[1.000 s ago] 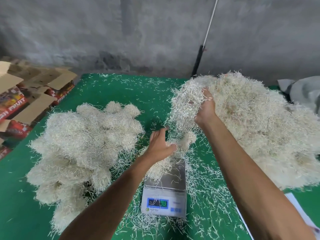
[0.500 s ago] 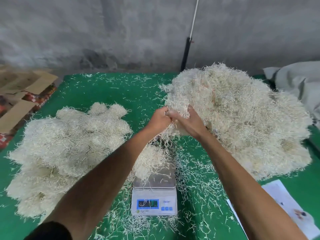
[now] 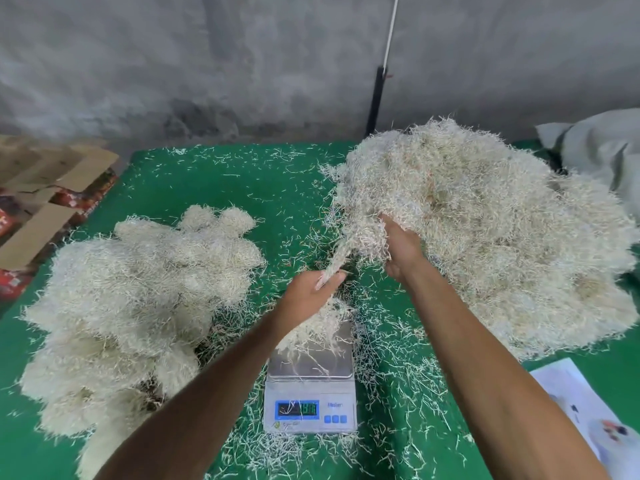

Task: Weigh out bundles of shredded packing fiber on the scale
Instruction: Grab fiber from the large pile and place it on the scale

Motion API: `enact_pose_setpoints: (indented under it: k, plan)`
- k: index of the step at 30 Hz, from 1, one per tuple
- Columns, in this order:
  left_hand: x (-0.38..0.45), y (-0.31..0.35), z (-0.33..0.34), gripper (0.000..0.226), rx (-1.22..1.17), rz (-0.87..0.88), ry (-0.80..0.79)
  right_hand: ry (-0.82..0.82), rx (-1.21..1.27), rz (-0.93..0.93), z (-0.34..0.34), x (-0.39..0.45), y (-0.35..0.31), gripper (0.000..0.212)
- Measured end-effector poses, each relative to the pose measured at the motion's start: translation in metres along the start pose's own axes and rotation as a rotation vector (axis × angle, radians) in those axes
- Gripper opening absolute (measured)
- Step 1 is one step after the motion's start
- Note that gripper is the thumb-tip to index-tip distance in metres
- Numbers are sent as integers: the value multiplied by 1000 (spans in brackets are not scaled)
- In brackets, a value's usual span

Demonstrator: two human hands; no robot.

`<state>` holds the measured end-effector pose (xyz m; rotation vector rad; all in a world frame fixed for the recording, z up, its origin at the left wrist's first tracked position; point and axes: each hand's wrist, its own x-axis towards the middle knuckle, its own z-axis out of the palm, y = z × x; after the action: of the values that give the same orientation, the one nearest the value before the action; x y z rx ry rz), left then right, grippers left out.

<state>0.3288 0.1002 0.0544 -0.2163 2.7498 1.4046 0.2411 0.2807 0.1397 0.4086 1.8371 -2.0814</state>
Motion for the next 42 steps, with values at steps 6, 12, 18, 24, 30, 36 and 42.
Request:
enact_pose_setpoints:
  k: [6,12,18,24,30,36,42]
  plan:
    - [-15,-42,19,15,-32,-80,34,66,294,75,-2,0,-30,72]
    - [-7,-42,4,26,-170,-384,166,110,746,138,-18,6,-35,51]
    - [-2,-47,-2,23,-278,-498,161,169,763,152,-37,24,-17,52]
    - [-6,-60,-19,34,-467,-572,224,297,899,188,-66,28,12,76]
    - [-9,-43,-10,17,-262,-462,302,91,318,282,-60,32,46,82]
    - [-14,-32,-5,51,359,-204,189,-16,565,185,-76,42,38,66]
    - [-21,-46,-4,62,468,-97,173,218,426,-18,-69,25,49,34]
